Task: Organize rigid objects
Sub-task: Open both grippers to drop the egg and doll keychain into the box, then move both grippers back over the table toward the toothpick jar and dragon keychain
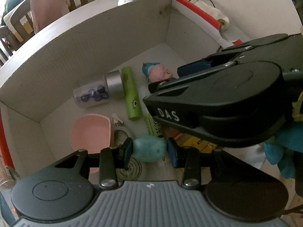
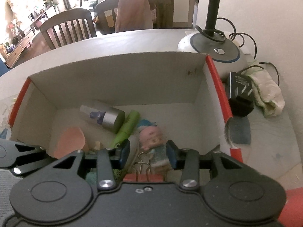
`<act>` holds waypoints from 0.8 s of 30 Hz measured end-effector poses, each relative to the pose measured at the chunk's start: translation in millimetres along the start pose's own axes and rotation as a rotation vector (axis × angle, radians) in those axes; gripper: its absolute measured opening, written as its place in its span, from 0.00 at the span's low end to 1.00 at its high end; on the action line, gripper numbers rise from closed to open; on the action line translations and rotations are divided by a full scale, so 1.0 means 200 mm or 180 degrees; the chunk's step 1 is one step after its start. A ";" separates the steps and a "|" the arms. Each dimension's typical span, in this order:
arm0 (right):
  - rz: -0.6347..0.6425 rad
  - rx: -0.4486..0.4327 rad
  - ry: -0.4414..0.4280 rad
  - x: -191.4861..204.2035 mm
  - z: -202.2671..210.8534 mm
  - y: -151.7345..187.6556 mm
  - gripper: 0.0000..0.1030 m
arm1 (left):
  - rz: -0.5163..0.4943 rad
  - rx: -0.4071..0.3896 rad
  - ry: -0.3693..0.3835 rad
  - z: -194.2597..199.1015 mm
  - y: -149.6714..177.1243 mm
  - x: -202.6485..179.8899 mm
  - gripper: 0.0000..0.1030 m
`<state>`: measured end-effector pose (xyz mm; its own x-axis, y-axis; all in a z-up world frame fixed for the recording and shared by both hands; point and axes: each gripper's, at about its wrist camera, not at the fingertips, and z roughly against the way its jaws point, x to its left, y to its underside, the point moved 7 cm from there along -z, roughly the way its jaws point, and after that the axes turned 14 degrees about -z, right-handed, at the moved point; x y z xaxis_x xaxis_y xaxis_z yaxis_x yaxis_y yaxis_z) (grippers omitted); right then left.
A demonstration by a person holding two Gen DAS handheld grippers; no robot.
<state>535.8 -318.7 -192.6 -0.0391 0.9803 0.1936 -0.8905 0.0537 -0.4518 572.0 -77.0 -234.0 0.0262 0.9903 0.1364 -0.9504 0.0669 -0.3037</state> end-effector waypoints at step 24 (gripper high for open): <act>-0.0029 -0.0273 -0.0245 0.13 0.38 0.10 0.61 | 0.0093 -0.0766 -0.0039 0.43 0.18 0.06 0.62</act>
<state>482.1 -305.5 -131.5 -0.0689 0.9624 0.2629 -0.8490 0.0818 -0.5220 511.9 -73.9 -162.5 -0.0054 0.9908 0.1353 -0.8494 0.0668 -0.5235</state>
